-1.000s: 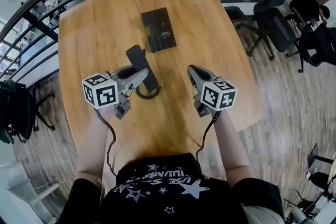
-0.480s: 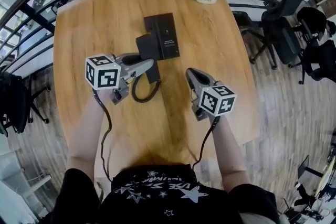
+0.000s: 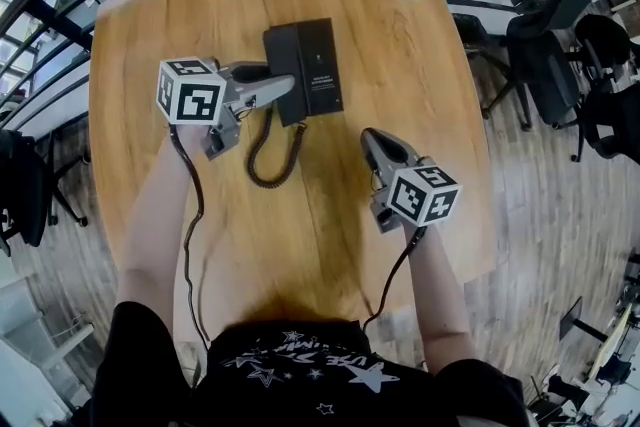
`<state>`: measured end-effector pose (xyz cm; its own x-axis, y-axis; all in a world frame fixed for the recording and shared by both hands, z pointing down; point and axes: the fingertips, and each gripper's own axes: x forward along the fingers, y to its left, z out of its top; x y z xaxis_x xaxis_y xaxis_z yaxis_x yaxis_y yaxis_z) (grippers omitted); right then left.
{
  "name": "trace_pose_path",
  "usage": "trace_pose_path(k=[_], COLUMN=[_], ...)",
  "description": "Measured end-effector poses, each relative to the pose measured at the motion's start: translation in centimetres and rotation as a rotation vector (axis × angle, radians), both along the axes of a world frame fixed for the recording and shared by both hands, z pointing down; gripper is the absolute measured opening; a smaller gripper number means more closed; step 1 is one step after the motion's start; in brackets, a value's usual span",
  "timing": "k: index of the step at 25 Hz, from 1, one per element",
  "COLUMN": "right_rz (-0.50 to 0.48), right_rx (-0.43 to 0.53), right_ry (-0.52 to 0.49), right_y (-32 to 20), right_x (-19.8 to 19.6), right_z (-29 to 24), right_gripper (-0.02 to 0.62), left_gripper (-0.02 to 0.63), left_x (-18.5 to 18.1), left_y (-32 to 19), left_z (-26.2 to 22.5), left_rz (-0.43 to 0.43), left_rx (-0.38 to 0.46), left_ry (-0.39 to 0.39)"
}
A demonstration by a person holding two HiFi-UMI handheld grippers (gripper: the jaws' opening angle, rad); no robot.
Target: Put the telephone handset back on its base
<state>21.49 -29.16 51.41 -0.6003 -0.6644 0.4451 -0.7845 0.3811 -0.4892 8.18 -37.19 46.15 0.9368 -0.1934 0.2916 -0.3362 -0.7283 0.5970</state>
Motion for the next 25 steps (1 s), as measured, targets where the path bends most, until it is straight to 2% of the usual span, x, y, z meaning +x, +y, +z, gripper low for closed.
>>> trace_pose_path(k=[7,19,25], right_rz=[0.036,0.046,0.053], right_rx=[-0.031,-0.057,-0.066], right_ry=[-0.031,-0.039,-0.065], right_y=[-0.8,-1.4,-1.5], right_x=[0.4,0.3,0.2], right_z=[1.3,2.6,2.7], right_gripper=[0.0,-0.001,0.0], left_gripper=[0.084,0.084,0.089], left_x=[0.5,0.6,1.0], left_y=[-1.5,-2.9,-2.4], left_z=[2.0,3.7,5.0], left_rz=[0.028,0.025,0.06], left_rx=[-0.04,-0.095,-0.088], left_ry=[0.01,0.068,0.017])
